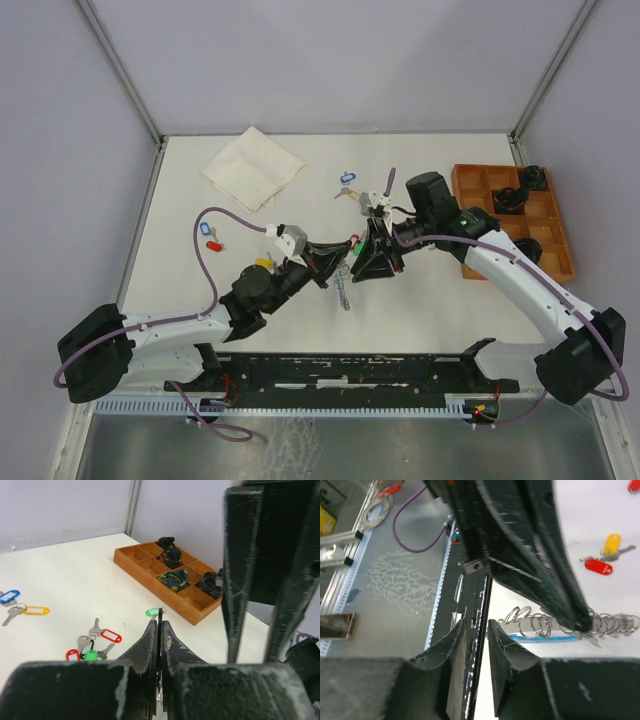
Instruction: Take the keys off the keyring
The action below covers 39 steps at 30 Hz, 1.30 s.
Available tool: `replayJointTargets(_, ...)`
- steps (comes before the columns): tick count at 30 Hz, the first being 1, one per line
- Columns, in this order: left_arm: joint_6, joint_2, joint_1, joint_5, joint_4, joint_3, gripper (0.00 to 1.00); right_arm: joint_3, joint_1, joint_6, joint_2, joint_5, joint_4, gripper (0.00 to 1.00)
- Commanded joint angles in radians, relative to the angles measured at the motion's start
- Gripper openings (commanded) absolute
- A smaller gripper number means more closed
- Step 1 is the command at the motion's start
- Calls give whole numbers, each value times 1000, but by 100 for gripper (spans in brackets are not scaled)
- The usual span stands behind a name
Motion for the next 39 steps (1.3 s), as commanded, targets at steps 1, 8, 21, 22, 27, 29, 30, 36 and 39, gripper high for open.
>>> replayJointTargets(1, 74, -15, -4, 12, 131, 36, 3, 100, 15, -351, -33, -108, -289, 35)
replayJointTargets(8, 169, -67, -3, 94, 210, -1, 3, 131, -28, -284, -22, -6, -266, 38)
replayJointTargets(21, 184, -112, -3, 148, 235, -13, 3, -54, -78, 362, 1, 56, 310, 53)
replayJointTargets(22, 182, -109, -4, 148, 239, -13, 3, -68, -77, 401, 2, 38, 351, 53)
replayJointTargets(27, 172, -99, -4, 151, 253, -12, 3, -95, -77, 503, 25, -3, 438, 48)
replayJointTargets(29, 170, -95, -3, 151, 256, -12, 3, -93, -77, 508, 32, -19, 438, 43)
replayJointTargets(30, 170, -93, -3, 149, 258, -13, 3, -93, -76, 507, 33, -24, 438, 42)
replayJointTargets(36, 165, -83, -4, 144, 259, -11, 3, -84, -73, 500, 27, -65, 439, 26)
replayJointTargets(39, 163, -78, -4, 132, 254, -11, 3, -78, -73, 490, 13, -100, 441, 3)
